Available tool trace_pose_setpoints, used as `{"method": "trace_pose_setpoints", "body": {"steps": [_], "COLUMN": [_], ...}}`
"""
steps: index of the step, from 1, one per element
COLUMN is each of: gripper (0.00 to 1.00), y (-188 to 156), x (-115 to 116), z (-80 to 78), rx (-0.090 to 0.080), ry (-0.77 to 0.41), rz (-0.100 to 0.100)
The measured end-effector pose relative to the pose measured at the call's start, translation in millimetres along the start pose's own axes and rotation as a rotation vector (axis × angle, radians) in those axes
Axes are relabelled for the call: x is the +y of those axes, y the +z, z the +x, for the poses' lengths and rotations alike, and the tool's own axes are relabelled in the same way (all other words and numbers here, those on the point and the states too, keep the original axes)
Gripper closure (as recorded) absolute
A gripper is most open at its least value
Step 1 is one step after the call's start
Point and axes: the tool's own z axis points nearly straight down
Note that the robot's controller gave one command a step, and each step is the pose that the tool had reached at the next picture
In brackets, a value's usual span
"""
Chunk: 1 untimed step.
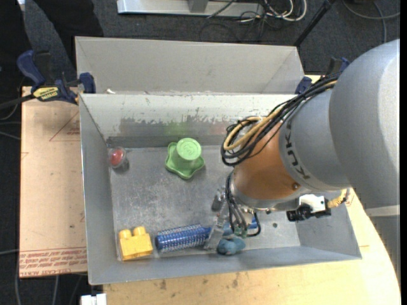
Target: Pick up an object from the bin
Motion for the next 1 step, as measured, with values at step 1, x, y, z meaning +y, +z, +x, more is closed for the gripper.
{"method": "trace_pose_setpoints", "body": {"steps": [1], "gripper": [0.00], "y": [0.2], "x": [0.2], "z": [-0.1], "rx": [-0.002], "ry": [-0.002], "rz": [0.000]}}
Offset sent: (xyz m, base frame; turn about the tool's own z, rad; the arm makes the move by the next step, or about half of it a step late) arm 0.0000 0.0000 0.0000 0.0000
